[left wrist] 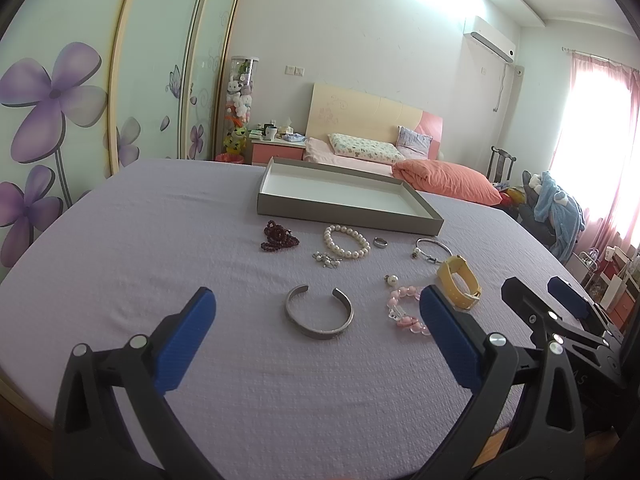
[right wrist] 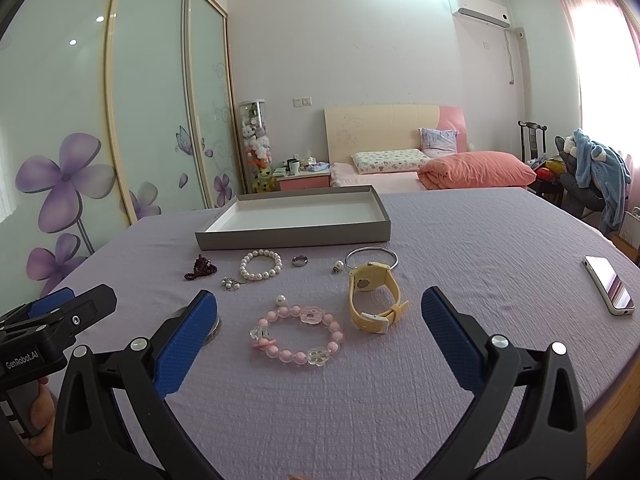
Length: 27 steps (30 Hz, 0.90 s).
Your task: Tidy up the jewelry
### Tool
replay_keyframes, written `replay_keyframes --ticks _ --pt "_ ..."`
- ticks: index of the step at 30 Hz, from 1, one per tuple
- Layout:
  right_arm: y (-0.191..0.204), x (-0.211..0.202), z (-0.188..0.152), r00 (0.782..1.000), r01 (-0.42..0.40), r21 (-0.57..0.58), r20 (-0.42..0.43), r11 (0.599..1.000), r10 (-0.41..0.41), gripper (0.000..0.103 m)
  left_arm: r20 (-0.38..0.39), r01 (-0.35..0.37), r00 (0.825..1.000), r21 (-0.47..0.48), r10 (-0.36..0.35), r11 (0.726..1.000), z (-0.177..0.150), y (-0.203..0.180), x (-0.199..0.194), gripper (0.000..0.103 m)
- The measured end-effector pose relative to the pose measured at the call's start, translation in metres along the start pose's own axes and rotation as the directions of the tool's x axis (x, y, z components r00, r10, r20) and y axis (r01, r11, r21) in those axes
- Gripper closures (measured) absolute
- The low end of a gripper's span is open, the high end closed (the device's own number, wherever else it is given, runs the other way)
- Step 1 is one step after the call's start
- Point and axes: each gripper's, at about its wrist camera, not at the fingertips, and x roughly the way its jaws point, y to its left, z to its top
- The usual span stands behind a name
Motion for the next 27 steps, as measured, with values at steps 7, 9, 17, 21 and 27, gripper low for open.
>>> replay_keyframes --ticks 7,9,17,21,27 --pt "-0.006 0.006 -0.008 1.0 0.001 0.002 -0.005 1.0 -0.001 0.001 -0.006 0.0 1.0 0.0 0.0 1.0 -0.004 -0.004 0.002 0.002" --pt "-0.007 0.007 -0.011 1.0 0.003 0.002 -0.009 1.0 -0.003 0.001 -0.009 0.0 1.0 -0.001 -0.001 1.0 -0.004 -0.004 0.004 0.002" --pt "-0.025 0.028 -0.009 0.996 0.038 0.029 -0.08 0.999 -0.035 0.001 -0.055 -0.008 0.998 -0.008 0.007 1.0 -0.002 0.001 0.016 0.002" --pt "-0.043 0.048 -0.002 0.985 0.061 0.055 -0.164 0.997 -0.051 0.001 -0.092 -0.023 0.995 -0.013 0.021 1.0 -0.001 0.003 0.025 0.002" --pt "-0.056 0.084 0.008 0.952 0.084 0.074 -0.299 0.994 -0.059 0.005 -0.181 -0.01 0.983 -0.013 0.007 1.0 -0.001 0.01 0.05 0.002"
